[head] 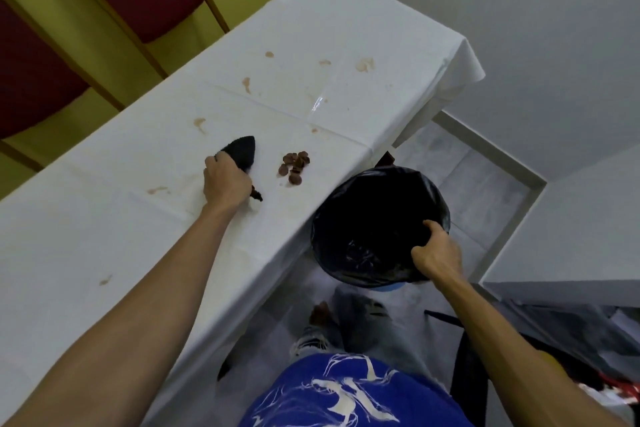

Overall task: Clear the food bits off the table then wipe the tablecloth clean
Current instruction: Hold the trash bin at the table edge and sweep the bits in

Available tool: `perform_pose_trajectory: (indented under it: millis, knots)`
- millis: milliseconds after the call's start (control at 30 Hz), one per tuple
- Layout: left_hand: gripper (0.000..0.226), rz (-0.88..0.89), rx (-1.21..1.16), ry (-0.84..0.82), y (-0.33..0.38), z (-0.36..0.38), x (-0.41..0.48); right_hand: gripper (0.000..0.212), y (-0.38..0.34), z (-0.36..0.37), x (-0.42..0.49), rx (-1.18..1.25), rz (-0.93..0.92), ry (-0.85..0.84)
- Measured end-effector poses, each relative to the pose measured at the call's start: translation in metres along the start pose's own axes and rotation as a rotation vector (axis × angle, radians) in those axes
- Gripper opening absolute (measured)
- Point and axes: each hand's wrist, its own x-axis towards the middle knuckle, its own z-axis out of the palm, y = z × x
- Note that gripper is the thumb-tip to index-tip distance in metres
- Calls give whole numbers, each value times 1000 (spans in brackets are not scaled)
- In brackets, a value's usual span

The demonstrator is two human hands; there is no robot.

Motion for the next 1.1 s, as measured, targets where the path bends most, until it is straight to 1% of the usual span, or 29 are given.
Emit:
perform_pose_trajectory:
  millis: [100, 167, 300, 400, 533, 600, 667, 700, 733, 800, 833, 900, 933, 1000, 1100]
  knots:
    - [35, 108, -84, 66, 13, -2, 4, 72, 0, -2, 3, 7, -4, 5]
    - [33, 148, -74, 63, 24, 3, 3, 73, 1, -6, 5, 0, -18, 6]
    - [37, 227, 28, -58, 35, 25, 2, 77, 3, -11, 7, 23, -25, 5]
    - [35, 230, 66, -52, 41, 33, 3, 81, 3, -15, 11, 34, -30, 12]
    - [25, 259, -52, -117, 47, 36, -4, 83, 0, -14, 11, 33, -16, -19]
    - [31, 312, -130, -162, 49, 42, -8, 84, -2, -14, 11, 15, -14, -34]
    - [38, 358, -138, -181, 51, 54, -15, 83, -3, -14, 12, 11, -7, -44]
    - [38, 371, -126, -193, 58, 58, -25, 84, -3, -15, 12, 17, -8, -49]
    - [35, 380, -131, -210, 68, 61, -40, 84, -3, -16, 13, 22, -8, -54]
    - [24, 446, -116, -258, 85, 68, -72, 83, -4, -17, 13, 20, -10, -61]
    - [22, 494, -121, -300, 92, 74, -86, 83, -4, -18, 14, 18, -9, -62]
    - [27, 564, -144, -355, 97, 83, -105, 82, -4, -20, 14, 14, -14, -59]
    - [31, 572, -158, -365, 95, 84, -105, 82, -4, -21, 15, 7, -20, -58]
    - [35, 553, -175, -302, 92, 77, -96, 80, -3, -24, 15, -7, -32, -62]
    - [32, 509, -150, -164, 83, 50, -61, 81, -1, -28, 16, -8, -34, -65]
